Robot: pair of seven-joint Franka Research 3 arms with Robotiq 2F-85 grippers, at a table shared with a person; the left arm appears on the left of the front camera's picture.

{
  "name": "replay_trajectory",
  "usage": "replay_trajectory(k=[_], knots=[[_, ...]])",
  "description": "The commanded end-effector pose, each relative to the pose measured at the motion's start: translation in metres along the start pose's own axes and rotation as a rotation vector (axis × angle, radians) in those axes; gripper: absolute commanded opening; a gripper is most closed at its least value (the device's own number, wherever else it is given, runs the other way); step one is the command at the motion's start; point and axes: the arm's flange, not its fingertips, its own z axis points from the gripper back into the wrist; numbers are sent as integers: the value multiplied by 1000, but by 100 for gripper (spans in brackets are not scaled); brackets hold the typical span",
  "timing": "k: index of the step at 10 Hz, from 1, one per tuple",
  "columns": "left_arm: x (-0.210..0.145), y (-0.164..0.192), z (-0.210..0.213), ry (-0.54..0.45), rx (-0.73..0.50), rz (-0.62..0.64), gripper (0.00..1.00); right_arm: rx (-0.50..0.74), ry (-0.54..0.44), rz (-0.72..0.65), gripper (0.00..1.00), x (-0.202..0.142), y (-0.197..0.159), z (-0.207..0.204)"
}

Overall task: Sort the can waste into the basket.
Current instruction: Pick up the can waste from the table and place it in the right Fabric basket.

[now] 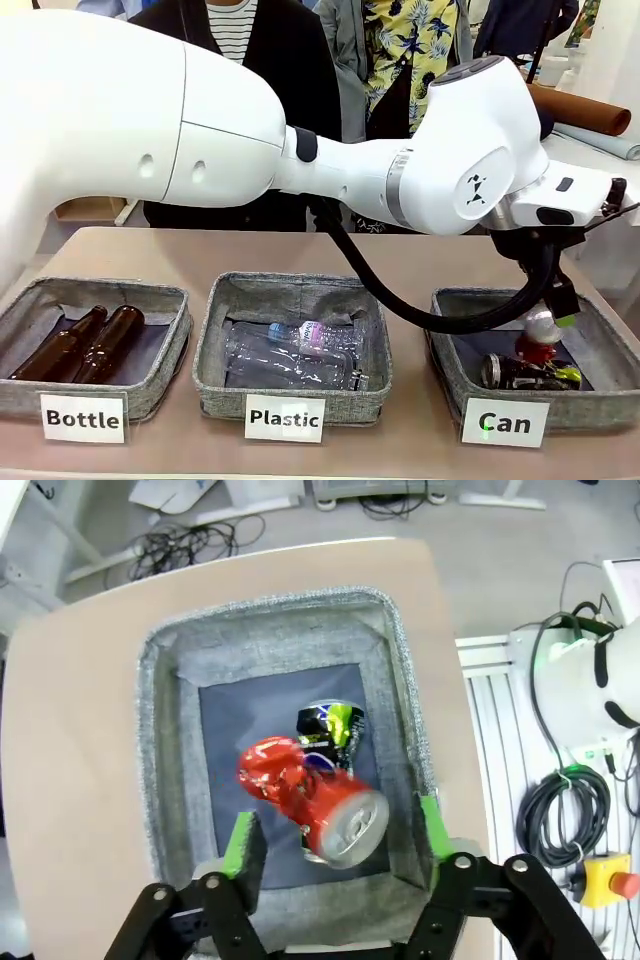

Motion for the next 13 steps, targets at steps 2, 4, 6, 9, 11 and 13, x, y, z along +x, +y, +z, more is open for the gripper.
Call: replay_trajectory(k=[2, 4, 6, 9, 11, 13], knots=[[-2, 3, 3, -8, 21, 25, 100, 9, -4, 5, 100, -1, -2, 2], [-8, 14, 18, 15, 19, 80, 100, 9, -4, 5, 100, -1, -2, 2], [-48, 32, 67, 125, -50, 188, 100, 0, 0, 0, 100, 0, 0, 0], [-175, 22, 180, 83, -185, 309, 100, -55, 87, 128, 100, 72, 66, -54], [-274, -9, 239, -138, -103, 470, 100, 1, 176, 232, 100, 111, 125, -123], [-397, -47, 274, -323, -18, 789, 100, 182, 201, 178, 100, 127, 170, -197]])
